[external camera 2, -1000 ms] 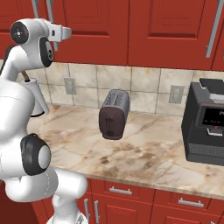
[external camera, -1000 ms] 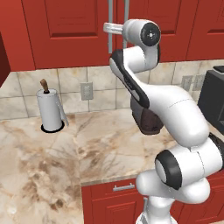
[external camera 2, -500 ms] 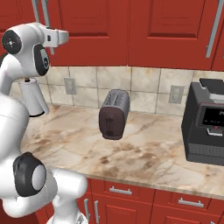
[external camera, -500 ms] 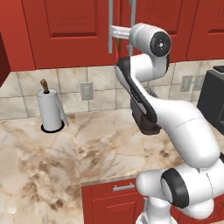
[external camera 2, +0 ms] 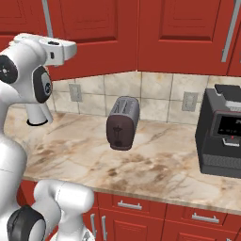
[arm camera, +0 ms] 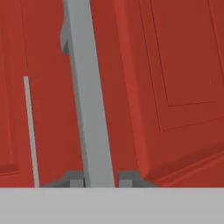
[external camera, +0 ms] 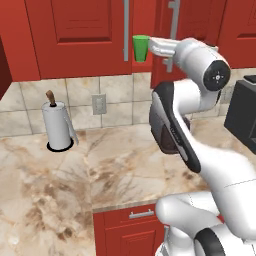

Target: Open the cabinet directly in front. Then move the liquor and the cup to the dining counter with the candle on it.

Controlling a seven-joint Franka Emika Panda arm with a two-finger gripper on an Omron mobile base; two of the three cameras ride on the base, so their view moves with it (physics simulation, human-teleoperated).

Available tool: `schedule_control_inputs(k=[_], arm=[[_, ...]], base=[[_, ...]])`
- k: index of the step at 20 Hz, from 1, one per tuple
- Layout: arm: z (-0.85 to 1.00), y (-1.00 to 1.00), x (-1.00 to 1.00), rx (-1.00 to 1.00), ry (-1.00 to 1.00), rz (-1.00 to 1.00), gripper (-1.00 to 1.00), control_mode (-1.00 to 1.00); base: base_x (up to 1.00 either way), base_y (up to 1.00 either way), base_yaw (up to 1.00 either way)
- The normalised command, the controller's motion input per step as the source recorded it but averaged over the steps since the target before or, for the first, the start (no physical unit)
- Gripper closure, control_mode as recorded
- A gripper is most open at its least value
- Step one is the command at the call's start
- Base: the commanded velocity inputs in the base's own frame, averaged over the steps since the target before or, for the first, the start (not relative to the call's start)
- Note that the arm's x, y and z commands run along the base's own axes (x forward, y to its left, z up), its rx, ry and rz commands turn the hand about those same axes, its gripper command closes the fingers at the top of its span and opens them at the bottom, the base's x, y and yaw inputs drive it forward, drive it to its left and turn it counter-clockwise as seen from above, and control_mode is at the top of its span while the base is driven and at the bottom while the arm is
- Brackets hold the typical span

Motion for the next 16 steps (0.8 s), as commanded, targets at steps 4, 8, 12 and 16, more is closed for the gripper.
schedule_control_inputs(k=[4,8,12,16], arm=[[0.21,-0.68,-1.00,0.00,0.00,-0.06,1.00,-1.00],[0.07,-0.64,-0.99,0.00,0.00,-0.08,1.00,-1.00],[0.01,-0.27,-0.52,0.00,-0.03,-0.03,-1.00,-1.00],[-0.03,0.00,-0.37,0.00,0.01,-0.01,-1.00,-1.00]], base=[[0.00,0.00,0.00],[0.00,0.00,0.00],[0.00,0.00,0.00],[0.00,0.00,0.00]])
